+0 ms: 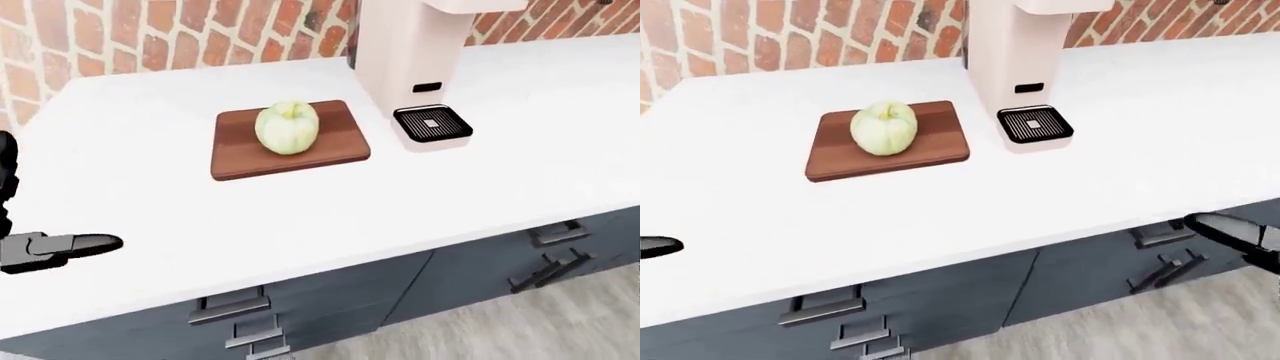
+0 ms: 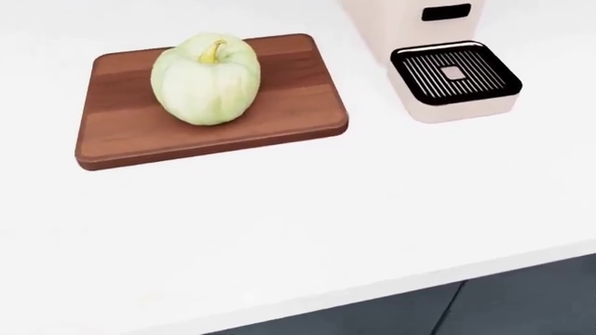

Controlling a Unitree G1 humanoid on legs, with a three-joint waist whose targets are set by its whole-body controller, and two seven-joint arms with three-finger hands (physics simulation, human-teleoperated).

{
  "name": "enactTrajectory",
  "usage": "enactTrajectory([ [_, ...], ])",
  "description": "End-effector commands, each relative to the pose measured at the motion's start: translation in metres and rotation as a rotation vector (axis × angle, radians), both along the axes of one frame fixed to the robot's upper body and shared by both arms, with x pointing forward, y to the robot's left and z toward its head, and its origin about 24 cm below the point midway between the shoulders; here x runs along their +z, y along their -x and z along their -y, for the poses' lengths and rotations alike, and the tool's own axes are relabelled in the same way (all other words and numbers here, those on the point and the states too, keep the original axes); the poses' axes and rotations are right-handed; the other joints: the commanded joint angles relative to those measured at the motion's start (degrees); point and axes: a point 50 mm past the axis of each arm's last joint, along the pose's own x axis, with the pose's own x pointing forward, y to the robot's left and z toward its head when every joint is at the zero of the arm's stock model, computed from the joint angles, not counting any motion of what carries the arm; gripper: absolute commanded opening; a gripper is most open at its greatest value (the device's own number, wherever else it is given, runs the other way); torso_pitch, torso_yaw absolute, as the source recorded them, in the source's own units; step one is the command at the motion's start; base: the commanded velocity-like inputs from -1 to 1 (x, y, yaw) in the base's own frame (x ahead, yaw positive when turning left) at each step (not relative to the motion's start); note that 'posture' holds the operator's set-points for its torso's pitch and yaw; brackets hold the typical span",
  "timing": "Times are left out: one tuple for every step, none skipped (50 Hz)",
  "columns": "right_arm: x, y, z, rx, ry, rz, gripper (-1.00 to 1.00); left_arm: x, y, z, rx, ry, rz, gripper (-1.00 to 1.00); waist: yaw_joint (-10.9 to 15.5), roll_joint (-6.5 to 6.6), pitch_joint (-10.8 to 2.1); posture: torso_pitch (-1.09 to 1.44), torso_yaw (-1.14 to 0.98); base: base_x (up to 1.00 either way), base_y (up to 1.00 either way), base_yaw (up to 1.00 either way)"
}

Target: Place the carrot and the squash on separate cutting boards.

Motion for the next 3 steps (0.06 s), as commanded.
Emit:
enactTrajectory([
  [0.01, 0.014, 0.001, 0.026, 0.029, 0.075, 1.0, 0.012, 0.016, -0.01, 0.03, -0.039, 0.087, 1.0, 0.11, -0.05, -0.66, 0.0, 0.0, 0.0, 0.0, 0.0],
  [0.01, 0.02, 0.006, 0.012, 0.025, 0.079, 1.0, 0.009, 0.021, -0.017, 0.043, -0.03, 0.09, 1.0, 0.1, -0.08, -0.6, 0.0, 0.0, 0.0, 0.0, 0.0],
  [0.01, 0.024, 0.008, 0.003, 0.022, 0.081, 1.0, 0.006, 0.024, -0.022, 0.055, -0.02, 0.091, 1.0, 0.09, -0.13, -0.49, 0.0, 0.0, 0.0, 0.0, 0.0],
])
